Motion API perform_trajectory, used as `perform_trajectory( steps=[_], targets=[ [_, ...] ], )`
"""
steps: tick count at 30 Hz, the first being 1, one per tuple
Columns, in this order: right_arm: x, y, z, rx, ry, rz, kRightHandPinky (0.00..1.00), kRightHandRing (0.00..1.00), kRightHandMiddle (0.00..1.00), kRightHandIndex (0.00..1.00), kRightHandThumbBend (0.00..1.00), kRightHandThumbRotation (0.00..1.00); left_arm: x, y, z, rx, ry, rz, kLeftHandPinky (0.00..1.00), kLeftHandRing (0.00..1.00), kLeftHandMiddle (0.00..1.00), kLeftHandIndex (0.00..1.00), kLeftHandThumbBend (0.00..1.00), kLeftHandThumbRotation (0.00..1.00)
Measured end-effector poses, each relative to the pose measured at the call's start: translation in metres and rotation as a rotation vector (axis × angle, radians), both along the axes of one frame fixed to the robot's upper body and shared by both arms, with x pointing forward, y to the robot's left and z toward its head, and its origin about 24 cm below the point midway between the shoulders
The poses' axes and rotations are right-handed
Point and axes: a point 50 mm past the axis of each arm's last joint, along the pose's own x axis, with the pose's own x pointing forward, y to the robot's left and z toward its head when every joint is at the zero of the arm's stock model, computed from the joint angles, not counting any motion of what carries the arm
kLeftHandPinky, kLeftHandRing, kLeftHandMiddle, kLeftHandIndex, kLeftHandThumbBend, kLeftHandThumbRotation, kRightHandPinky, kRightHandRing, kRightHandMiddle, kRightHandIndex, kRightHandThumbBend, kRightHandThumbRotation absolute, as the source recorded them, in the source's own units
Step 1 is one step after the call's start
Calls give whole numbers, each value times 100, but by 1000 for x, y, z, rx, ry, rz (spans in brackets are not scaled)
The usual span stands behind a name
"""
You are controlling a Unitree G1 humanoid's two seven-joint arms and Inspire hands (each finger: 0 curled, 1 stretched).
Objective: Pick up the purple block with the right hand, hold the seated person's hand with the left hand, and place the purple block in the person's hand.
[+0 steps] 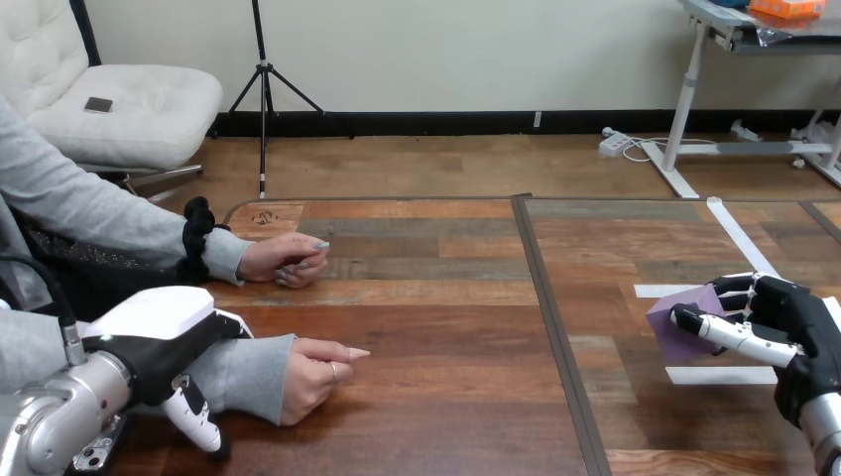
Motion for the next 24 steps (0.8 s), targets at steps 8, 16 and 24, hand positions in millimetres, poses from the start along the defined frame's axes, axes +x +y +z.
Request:
perform_trajectory(
  steps=[8,16,24],
  targets=[
    [0,0,0,3,2,5,32,37,41,42,88,0,0,0,-1,-25,-7,9,38,45,50,51,86,0],
    [0,0,0,8,0,6,31,36,41,42,88,0,1,-6,-6,-87,-78,24,27,33,41,43,79,0],
    [0,0,0,9,0,4,32,37,41,42,88,0,-1,-7,-8,-120,-148,17,27,33,40,40,80,0]
  ],
)
